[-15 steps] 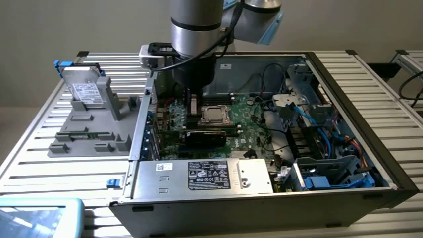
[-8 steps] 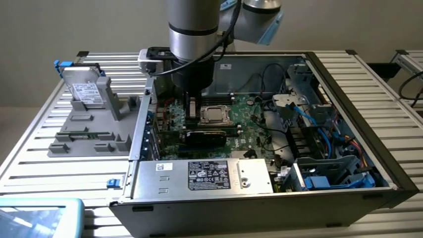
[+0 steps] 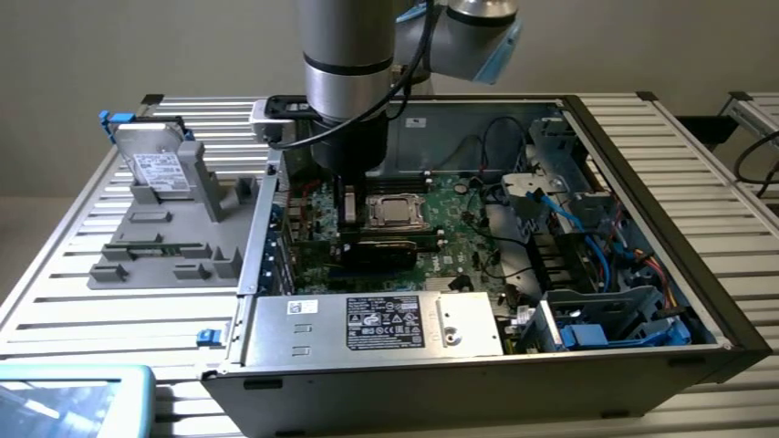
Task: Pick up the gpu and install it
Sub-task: 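Press down on the gpu until it lock into place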
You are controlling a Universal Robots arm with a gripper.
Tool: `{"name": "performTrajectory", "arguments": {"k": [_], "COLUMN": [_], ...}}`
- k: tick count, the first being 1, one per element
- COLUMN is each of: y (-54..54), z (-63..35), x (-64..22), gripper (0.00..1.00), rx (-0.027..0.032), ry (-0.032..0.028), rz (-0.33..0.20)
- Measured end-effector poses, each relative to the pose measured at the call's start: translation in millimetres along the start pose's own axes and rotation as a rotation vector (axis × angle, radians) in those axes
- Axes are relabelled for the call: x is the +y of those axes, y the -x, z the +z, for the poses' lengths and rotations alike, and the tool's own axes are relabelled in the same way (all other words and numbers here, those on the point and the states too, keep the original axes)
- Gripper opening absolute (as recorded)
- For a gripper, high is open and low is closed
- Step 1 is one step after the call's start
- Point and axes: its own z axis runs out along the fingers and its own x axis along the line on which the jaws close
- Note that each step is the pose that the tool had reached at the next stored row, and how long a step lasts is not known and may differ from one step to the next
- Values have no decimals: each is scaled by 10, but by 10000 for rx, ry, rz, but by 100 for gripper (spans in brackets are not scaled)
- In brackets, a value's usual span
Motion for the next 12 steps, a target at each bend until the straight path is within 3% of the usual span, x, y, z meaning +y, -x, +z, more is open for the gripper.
{"name": "performTrajectory", "arguments": {"k": [12], "y": [10], "z": [67], "x": [30], "gripper": [12], "rx": [0], "ry": [-44], "rz": [1]}}
